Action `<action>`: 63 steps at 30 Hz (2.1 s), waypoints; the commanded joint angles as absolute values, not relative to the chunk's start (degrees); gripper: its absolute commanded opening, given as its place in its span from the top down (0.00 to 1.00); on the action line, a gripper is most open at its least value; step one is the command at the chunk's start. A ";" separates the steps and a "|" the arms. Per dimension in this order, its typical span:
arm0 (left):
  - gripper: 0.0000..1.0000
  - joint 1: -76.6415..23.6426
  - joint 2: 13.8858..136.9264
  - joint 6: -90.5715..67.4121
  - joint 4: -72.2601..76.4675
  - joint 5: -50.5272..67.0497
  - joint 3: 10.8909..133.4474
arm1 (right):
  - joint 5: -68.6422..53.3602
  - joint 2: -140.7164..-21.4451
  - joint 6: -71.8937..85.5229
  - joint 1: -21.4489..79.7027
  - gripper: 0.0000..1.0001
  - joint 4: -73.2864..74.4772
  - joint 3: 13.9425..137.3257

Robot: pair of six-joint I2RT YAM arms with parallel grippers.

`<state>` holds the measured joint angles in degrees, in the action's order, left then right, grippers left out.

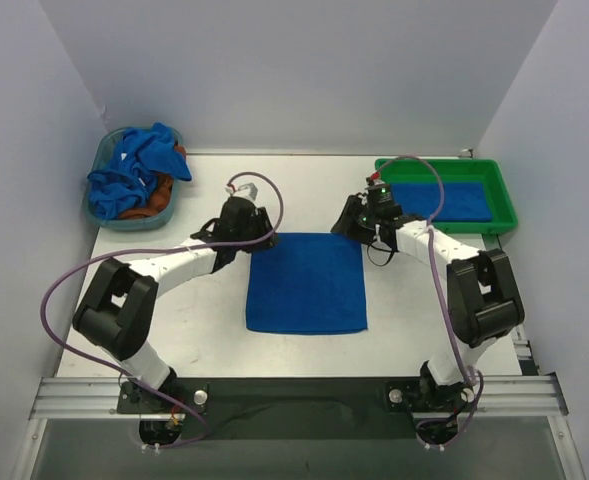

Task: Fold and stack the towels
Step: Fold the towel

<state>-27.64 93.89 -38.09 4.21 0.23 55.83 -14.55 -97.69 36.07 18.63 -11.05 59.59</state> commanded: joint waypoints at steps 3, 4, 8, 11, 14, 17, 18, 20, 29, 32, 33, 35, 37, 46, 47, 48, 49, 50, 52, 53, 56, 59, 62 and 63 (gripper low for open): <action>0.52 -31.99 93.34 -37.35 -13.96 -0.72 54.41 | -12.39 -92.03 29.27 21.97 0.57 11.49 55.21; 0.52 -32.69 93.08 -37.61 -15.11 -0.53 52.75 | -12.57 -91.41 29.09 23.02 0.57 12.47 54.33; 0.52 -35.50 89.93 -39.02 -20.02 -0.61 47.48 | -11.95 -89.30 29.00 27.05 0.58 16.52 48.97; 0.52 -37.69 86.94 -41.39 -22.67 -0.44 42.81 | -13.18 -87.81 30.93 29.52 0.58 18.45 44.66; 0.52 -39.63 82.20 -44.55 -25.21 0.00 38.86 | -14.50 -84.30 33.04 32.95 0.58 19.95 41.14; 0.49 -41.13 76.41 -45.35 -27.94 -0.09 37.18 | -15.03 -81.13 32.87 35.24 0.58 22.06 41.13; 0.48 -41.05 74.99 -45.00 -28.47 -0.96 37.26 | -15.12 -79.12 32.26 35.16 0.58 22.84 41.74; 0.41 -40.70 71.74 -43.43 -30.31 -2.45 38.84 | -15.03 -77.53 29.55 34.72 0.58 23.38 45.85; 0.26 -26.83 82.40 -23.14 -27.34 -6.07 57.29 | -19.23 -86.63 9.94 18.13 0.56 25.31 64.50; 0.26 -24.36 90.22 -20.05 -26.81 -2.47 63.71 | -24.49 -92.35 6.86 14.78 0.55 25.23 69.42; 0.26 -24.17 92.00 -19.43 -26.89 -0.63 65.11 | -25.74 -93.68 6.07 14.33 0.55 25.22 71.26; 0.26 -23.99 96.91 -17.59 -27.77 2.26 69.41 | -27.33 -96.66 3.70 13.45 0.54 25.23 72.42; 0.25 -23.99 99.83 -16.27 -28.91 2.81 72.06 | -29.00 -98.52 2.20 13.19 0.54 25.22 73.82; 0.30 -23.29 107.14 -11.43 -32.61 2.02 74.36 | -33.84 -107.83 0.53 12.83 0.53 25.93 77.43; 0.30 -23.29 107.49 -10.82 -32.96 2.28 74.27 | -34.01 -109.15 0.44 12.83 0.53 26.36 77.95; 0.30 -23.29 107.66 -10.55 -33.31 2.29 74.18 | -34.19 -109.77 -0.87 12.83 0.53 26.45 78.05; 0.30 -23.29 107.67 -10.37 -33.48 2.11 73.83 | -34.10 -110.30 -0.79 12.83 0.53 26.46 78.22; 0.31 -23.29 107.84 -10.20 -33.57 1.85 73.57 | -32.97 -111.35 -0.62 12.83 0.54 26.63 78.22; 0.31 -23.29 108.19 -9.93 -33.84 1.32 73.30 | -32.78 -112.23 -0.88 12.83 0.55 26.80 78.57; 0.32 -23.29 108.63 -9.67 -34.10 0.97 73.39 | -32.26 -113.11 -0.88 12.83 0.55 27.07 78.75; 0.32 -23.29 109.42 -9.32 -34.98 0.79 73.57 | -30.94 -115.30 -0.97 12.83 0.57 28.12 79.63; 0.34 -23.29 109.77 -9.05 -35.51 0.70 73.48 | -29.88 -116.98 -1.32 12.75 0.62 29.09 79.98; 0.34 -23.29 109.69 -8.97 -35.77 0.44 73.13 | -29.18 -117.86 -2.10 13.09 0.68 30.05 79.89; 0.34 -23.29 109.69 -8.88 -35.77 0.44 72.95 | -28.66 -118.04 -2.28 13.27 0.69 30.23 79.81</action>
<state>-23.79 108.79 -10.07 -33.76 0.89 73.06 -31.07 -116.29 -0.45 13.10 26.17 78.91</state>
